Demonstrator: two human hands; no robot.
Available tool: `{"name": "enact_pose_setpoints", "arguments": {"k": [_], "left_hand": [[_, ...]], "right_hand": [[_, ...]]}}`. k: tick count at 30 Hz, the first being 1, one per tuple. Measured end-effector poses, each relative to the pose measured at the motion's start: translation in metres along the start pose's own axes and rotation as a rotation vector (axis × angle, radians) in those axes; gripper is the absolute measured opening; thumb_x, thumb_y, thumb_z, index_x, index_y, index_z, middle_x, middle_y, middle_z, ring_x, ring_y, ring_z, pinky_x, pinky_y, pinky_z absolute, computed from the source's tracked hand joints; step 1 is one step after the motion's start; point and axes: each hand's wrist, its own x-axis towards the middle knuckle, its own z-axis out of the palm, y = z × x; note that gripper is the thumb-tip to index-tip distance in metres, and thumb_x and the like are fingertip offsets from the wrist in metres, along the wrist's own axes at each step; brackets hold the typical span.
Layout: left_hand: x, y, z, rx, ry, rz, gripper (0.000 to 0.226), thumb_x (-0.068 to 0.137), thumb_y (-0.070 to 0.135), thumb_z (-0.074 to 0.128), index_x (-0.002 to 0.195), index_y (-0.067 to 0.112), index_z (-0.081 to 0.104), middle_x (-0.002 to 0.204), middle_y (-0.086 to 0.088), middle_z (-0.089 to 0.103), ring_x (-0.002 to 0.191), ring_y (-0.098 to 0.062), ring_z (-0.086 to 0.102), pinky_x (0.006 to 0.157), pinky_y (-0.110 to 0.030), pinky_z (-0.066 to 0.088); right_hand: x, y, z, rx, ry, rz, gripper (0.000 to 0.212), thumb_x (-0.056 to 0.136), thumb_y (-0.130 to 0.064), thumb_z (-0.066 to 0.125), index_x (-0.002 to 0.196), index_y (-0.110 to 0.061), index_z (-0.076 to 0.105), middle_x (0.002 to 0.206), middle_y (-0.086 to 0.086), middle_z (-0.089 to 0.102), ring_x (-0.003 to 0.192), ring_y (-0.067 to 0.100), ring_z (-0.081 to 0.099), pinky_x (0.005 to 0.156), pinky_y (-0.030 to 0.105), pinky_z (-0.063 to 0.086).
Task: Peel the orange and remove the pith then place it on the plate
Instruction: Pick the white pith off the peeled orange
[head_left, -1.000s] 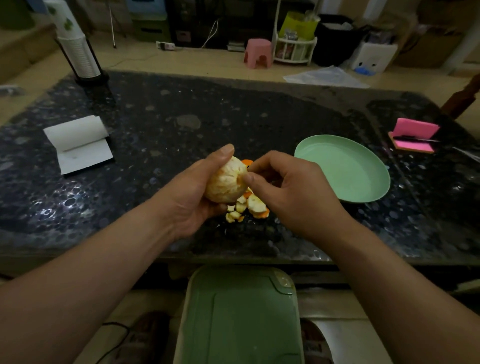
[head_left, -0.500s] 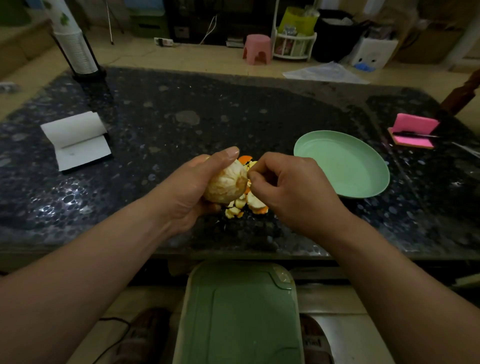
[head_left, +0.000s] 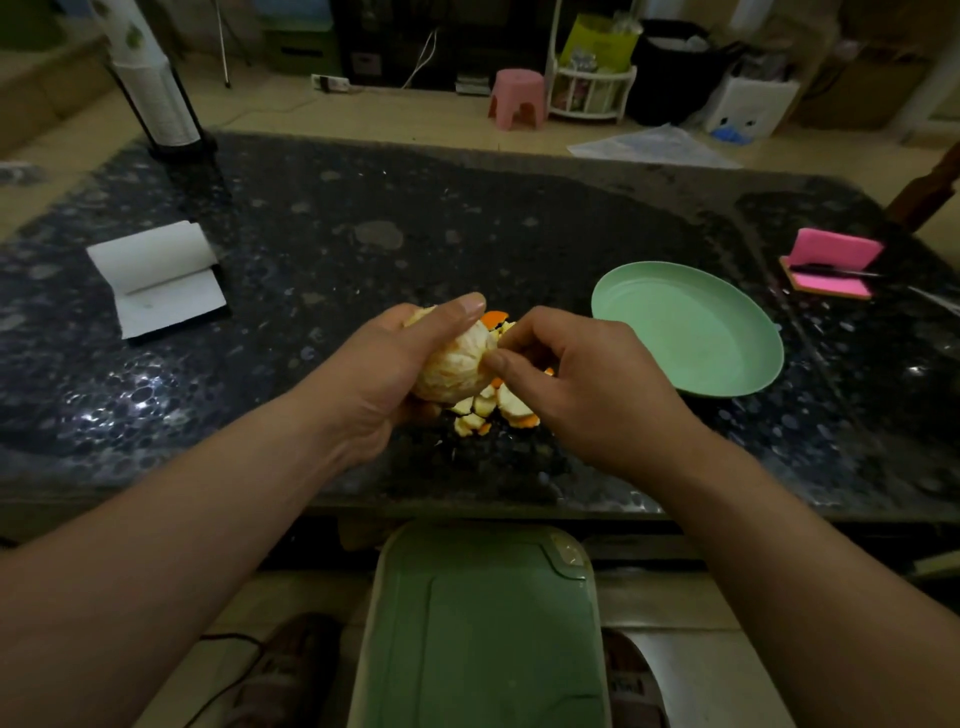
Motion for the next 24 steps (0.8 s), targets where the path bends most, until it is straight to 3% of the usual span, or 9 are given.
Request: {"name": "enact_pose_setpoints", "arguments": {"k": [6,10,16,21,24], "left_hand": [[0.003,-0.001,-0.002,0.03,0.007,-0.003,0.074,0.066,0.072,0.084,0.116,0.02,0.068,0.099,-0.003,0.08,0.089,-0.02,0.074,0.073,-0.037,0.052],[0.004,-0.004,-0.001,0.04,0.032,-0.01,0.07,0.071,0.072,0.079,0.118,0.02,0.069,0.101,-0.003,0.08,0.091,-0.02,0.075,0.069,-0.035,0.054],[-0.001,-0.004,0.005,0.072,0.095,-0.015,0.063,0.081,0.07,0.076,0.12,0.022,0.068,0.103,-0.002,0.079,0.089,-0.018,0.074,0.061,-0.031,0.052],[-0.004,-0.001,0.005,0.04,0.023,-0.026,0.066,0.078,0.069,0.077,0.118,0.018,0.069,0.094,-0.003,0.078,0.081,-0.017,0.071,0.06,-0.031,0.051],[-0.006,0.002,0.003,0.004,-0.021,-0.042,0.06,0.087,0.061,0.075,0.127,0.016,0.07,0.109,-0.008,0.08,0.091,-0.023,0.072,0.077,-0.039,0.053]], "right_hand": [[0.0,0.002,0.0,-0.074,-0.013,-0.023,0.015,0.105,-0.041,0.062,0.099,-0.029,0.071,0.071,-0.014,0.064,0.067,0.006,0.06,0.056,0.031,0.043],[-0.003,-0.002,0.004,-0.246,0.09,-0.143,0.015,0.103,-0.04,0.06,0.103,-0.028,0.069,0.083,-0.009,0.071,0.071,0.012,0.064,0.06,0.035,0.051],[0.0,-0.011,0.014,-0.441,0.218,-0.24,0.014,0.092,-0.024,0.063,0.081,-0.017,0.058,0.063,-0.003,0.055,0.051,0.022,0.049,0.045,0.031,0.033],[0.001,-0.006,0.009,-0.294,0.213,-0.133,0.014,0.092,-0.025,0.066,0.081,-0.023,0.058,0.062,-0.008,0.054,0.054,0.015,0.05,0.049,0.031,0.037],[0.002,0.001,0.004,-0.002,0.139,-0.006,0.011,0.094,-0.025,0.069,0.083,-0.026,0.065,0.066,-0.007,0.063,0.06,0.011,0.058,0.055,0.032,0.047]]}}
